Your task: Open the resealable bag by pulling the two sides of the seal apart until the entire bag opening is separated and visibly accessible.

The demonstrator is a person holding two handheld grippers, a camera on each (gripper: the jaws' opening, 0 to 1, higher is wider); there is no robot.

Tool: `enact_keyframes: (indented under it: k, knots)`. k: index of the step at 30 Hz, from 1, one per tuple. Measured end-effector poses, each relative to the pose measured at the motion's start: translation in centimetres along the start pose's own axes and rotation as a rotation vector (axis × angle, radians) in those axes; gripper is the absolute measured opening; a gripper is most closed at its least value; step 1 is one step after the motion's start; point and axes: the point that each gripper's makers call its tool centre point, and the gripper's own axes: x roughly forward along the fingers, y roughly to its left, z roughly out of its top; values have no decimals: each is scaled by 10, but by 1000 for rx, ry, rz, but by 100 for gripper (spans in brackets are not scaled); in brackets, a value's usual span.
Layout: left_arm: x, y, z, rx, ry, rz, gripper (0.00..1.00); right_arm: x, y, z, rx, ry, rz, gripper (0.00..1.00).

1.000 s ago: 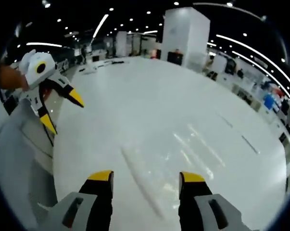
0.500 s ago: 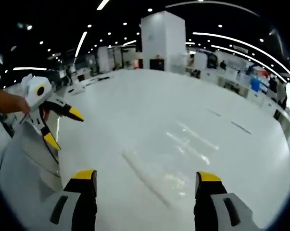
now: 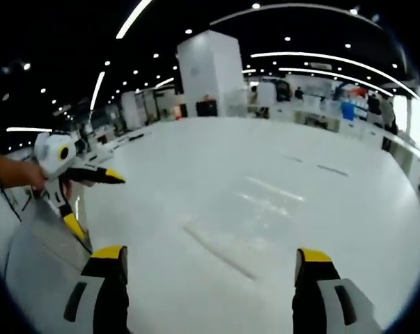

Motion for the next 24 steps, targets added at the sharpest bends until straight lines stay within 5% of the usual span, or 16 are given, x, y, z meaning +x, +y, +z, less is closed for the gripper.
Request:
enact_keyframes:
  k: [14, 24]
  knots:
    - [-5, -9, -3, 4, 2, -3, 99, -22, 11, -22, -23, -3, -80, 100]
    - [-3, -24, -12, -19, -24, 1, 99, -30, 18, -36, 39, -22, -130, 99]
